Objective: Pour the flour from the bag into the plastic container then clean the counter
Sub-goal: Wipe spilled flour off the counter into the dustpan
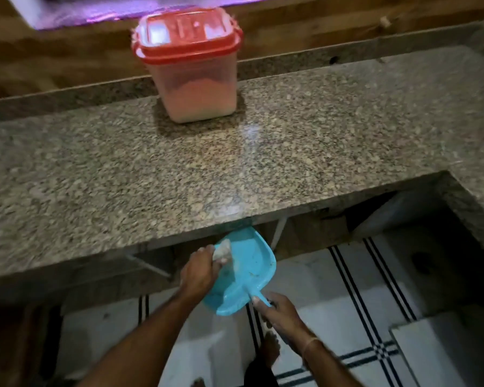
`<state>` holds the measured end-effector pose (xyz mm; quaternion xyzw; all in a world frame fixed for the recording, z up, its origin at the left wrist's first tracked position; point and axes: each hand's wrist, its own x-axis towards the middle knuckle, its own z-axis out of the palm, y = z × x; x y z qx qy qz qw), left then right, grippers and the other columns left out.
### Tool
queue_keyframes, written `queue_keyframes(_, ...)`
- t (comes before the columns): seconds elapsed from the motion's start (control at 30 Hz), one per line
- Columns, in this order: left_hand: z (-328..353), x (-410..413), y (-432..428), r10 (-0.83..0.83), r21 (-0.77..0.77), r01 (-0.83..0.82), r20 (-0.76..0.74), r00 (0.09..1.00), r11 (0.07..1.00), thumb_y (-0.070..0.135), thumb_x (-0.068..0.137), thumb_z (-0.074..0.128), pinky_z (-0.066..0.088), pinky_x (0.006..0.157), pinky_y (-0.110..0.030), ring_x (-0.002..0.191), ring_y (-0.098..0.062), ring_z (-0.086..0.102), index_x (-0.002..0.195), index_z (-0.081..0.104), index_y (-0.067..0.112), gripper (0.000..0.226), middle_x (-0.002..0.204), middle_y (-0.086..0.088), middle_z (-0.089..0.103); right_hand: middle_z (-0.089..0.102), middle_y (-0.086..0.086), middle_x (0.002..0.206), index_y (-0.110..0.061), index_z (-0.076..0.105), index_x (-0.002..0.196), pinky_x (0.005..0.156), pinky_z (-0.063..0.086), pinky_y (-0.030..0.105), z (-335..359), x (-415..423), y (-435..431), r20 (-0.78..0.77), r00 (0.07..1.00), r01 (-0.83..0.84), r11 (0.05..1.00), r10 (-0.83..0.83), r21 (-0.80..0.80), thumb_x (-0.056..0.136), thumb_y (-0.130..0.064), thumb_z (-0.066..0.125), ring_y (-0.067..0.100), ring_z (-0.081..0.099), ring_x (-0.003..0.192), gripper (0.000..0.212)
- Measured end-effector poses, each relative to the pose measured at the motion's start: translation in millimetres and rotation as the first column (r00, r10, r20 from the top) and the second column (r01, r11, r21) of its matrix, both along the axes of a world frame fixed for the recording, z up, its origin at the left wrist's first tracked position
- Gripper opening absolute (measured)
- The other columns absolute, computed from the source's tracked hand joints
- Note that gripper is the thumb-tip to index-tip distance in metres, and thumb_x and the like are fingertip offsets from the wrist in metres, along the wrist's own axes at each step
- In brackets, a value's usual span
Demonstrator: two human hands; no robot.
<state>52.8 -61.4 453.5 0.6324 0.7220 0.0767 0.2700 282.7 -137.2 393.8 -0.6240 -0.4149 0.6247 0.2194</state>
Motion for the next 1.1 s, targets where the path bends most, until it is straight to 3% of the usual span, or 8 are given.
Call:
queue_keyframes(0.07,4,-20,-5,0.157,0.016,-0.159,0.081,0.984,0.987,0.054,0.09,0.046,0.048,0.075,-0.042,0.098,-0.038,0.064,0.096,0.057,0.015,0.041,0.101,-0.015,0.067,0.056,-0.01,0.064,-0.012,0.069,0.081,0.059,0.042,0.031,5,-16,-5,0.005,0.998,-0.069,0.998,0.069,-0.002,0.086,-0.057,0.071,0.009,0.055,0.062,0.046)
queue_keyframes(0.17,1,-65,-35,0.299,0.047,-0.309,0.149,0.943,0.95,0.042,0.1,0.057,0.046,0.074,-0.04,0.097,-0.038,0.064,0.096,0.058,0.012,0.031,0.101,-0.016,0.066,0.055,-0.013,0.058,-0.028,0.063,0.07,0.054,0.043,0.024,16,-56,-15,0.045,0.979,-0.202,0.979,0.201,0.009,0.098,-0.039,0.071,0.006,0.053,0.057,0.031)
queue_keyframes(0.33,-7,-161,-126,0.552,-0.04,-0.56,0.24,0.798,0.827,0.042,0.101,0.059,0.036,0.07,-0.034,0.1,-0.038,0.065,0.093,0.053,0.015,0.029,0.104,-0.019,0.07,0.057,-0.009,0.06,-0.024,0.065,0.074,0.053,0.043,0.021,20,-141,-45,0.062,0.919,-0.39,0.92,0.389,0.019,0.098,-0.038,0.072,0.007,0.053,0.056,0.029)
queue_keyframes(0.43,-14,-230,-214,0.745,-0.106,-0.752,0.28,0.605,0.651,0.058,0.096,0.052,0.046,0.083,-0.039,0.109,-0.039,0.066,0.109,0.063,0.009,0.052,0.113,-0.019,0.072,0.058,-0.005,0.062,-0.016,0.072,0.084,0.054,0.044,0.023,20,-210,-84,0.053,0.846,-0.533,0.846,0.531,0.03,0.099,-0.038,0.071,0.008,0.053,0.058,0.026)
queue_keyframes(0.57,-13,-297,-342,0.903,-0.154,-0.919,0.301,0.307,0.364,0.043,0.101,0.059,0.043,0.097,-0.038,0.123,-0.04,0.06,0.128,0.062,-0.001,0.051,0.129,-0.026,0.066,0.057,-0.003,0.06,0.004,0.069,0.085,0.054,0.044,0.024,13,-298,-143,0.051,0.717,-0.697,0.717,0.696,0.006,0.099,-0.033,0.072,0.011,0.052,0.057,0.039)
queue_keyframes(0.67,-21,-335,-440,0.953,-0.157,-0.959,0.229,0.198,0.237,0.055,0.096,0.054,0.046,0.098,-0.04,0.122,-0.038,0.061,0.124,0.063,0.002,0.061,0.128,-0.025,0.067,0.055,0.001,0.06,0.01,0.069,0.088,0.053,0.044,0.025,4,-363,-194,0.044,0.598,-0.801,0.599,0.8,-0.005,0.1,-0.029,0.071,0.013,0.051,0.056,0.04)
queue_keyframes(0.8,-35,-367,-530,0.987,-0.175,-0.976,0.116,0.109,0.128,0.049,0.103,0.053,0.046,0.098,-0.039,0.126,-0.036,0.06,0.141,0.054,0.009,0.055,0.137,-0.02,0.063,0.054,0.002,0.06,0.01,0.066,0.087,0.053,0.044,0.026,-12,-433,-252,0.058,0.431,-0.9,0.434,0.9,-0.037,0.101,-0.032,0.07,0.014,0.05,0.055,0.044)
queue_keyframes(1.1,-79,-435,-584,0.993,-0.223,-0.974,0.102,-0.059,-0.035,0.051,0.101,0.055,0.049,0.089,-0.039,0.116,-0.035,0.064,0.135,0.056,0.011,0.053,0.125,-0.014,0.068,0.045,-0.004,0.05,-0.011,0.064,0.072,0.05,0.036,0.024,-78,-545,-293,0.118,0.305,-0.932,0.321,0.945,-0.165,0.099,-0.02,0.072,0.008,0.04,0.045,0.03)
